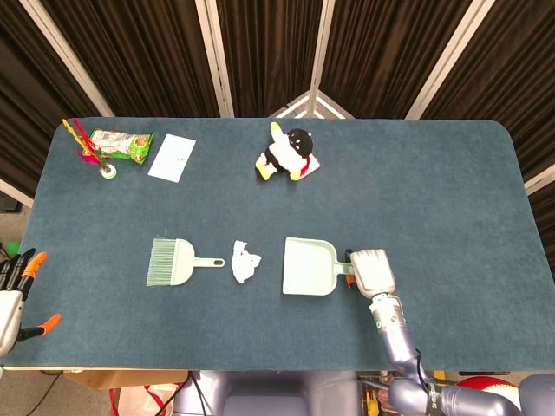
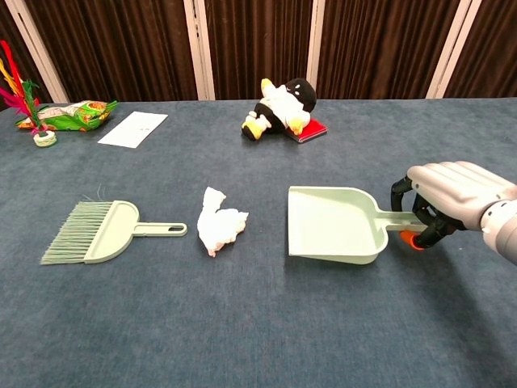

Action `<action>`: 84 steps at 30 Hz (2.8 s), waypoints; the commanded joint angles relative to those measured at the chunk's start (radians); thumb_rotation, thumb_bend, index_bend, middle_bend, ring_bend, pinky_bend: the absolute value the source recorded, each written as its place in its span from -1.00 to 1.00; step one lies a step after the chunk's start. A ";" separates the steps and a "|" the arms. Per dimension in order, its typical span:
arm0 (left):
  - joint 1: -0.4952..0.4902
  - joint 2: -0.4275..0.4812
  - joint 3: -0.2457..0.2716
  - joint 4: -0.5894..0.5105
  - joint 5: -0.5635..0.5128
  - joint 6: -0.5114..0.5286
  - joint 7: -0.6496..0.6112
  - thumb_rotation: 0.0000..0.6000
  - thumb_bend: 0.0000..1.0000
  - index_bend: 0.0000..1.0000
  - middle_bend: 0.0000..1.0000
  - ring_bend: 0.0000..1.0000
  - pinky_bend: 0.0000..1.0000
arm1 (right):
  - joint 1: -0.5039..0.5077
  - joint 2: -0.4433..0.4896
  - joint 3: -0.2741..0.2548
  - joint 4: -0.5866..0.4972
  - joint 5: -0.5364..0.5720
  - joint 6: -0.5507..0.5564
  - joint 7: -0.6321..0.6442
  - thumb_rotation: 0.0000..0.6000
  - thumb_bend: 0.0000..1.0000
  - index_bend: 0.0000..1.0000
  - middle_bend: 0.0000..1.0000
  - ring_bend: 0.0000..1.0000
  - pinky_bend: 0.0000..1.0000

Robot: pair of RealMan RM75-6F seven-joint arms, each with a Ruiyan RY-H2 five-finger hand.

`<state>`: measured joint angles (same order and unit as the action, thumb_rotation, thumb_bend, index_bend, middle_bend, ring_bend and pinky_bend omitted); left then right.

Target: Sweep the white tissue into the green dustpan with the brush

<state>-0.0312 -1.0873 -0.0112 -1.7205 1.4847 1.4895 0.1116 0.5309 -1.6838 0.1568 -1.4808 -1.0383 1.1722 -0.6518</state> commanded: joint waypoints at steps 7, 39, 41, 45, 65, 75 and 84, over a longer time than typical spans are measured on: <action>0.001 -0.003 -0.014 -0.041 -0.029 0.000 -0.030 1.00 -0.98 -1.00 -0.88 -0.91 -0.72 | 0.000 0.031 -0.021 -0.010 -0.063 0.031 -0.017 1.00 0.10 0.54 0.73 0.72 0.48; -0.223 -0.149 -0.178 -0.030 -0.294 -0.121 0.285 1.00 -0.75 -0.34 0.39 -0.04 -0.07 | -0.020 0.069 -0.046 -0.016 -0.159 0.087 -0.033 1.00 0.10 0.54 0.73 0.72 0.48; -0.243 -0.140 -0.180 -0.064 -0.319 -0.157 0.313 1.00 -0.74 -0.35 0.48 -0.03 -0.08 | -0.015 0.059 -0.053 0.021 -0.183 0.104 -0.067 1.00 0.10 0.54 0.73 0.72 0.48; -0.281 -0.149 -0.197 -0.125 -0.387 -0.190 0.380 1.00 -0.58 -0.29 0.52 -0.03 -0.09 | -0.018 0.044 -0.057 0.063 -0.200 0.115 -0.074 1.00 0.10 0.54 0.73 0.72 0.48; -0.412 -0.205 -0.203 -0.141 -0.601 -0.258 0.551 1.00 -0.99 -0.98 -0.04 -0.47 -0.49 | -0.027 0.045 -0.043 0.077 -0.195 0.099 -0.079 1.00 0.10 0.54 0.73 0.72 0.48; -0.523 -0.358 -0.248 -0.018 -0.684 -0.236 0.654 1.00 -0.65 -0.29 1.00 0.39 0.08 | -0.026 0.039 -0.034 0.086 -0.187 0.089 -0.088 1.00 0.10 0.54 0.73 0.72 0.48; -0.630 -0.463 -0.286 0.024 -0.876 -0.281 0.745 1.00 -0.43 -0.04 1.00 0.62 0.40 | -0.025 0.045 -0.029 0.105 -0.183 0.077 -0.081 1.00 0.10 0.54 0.73 0.72 0.48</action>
<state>-0.6329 -1.5227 -0.2862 -1.7116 0.6438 1.2203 0.8310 0.5059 -1.6391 0.1275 -1.3769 -1.2211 1.2494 -0.7329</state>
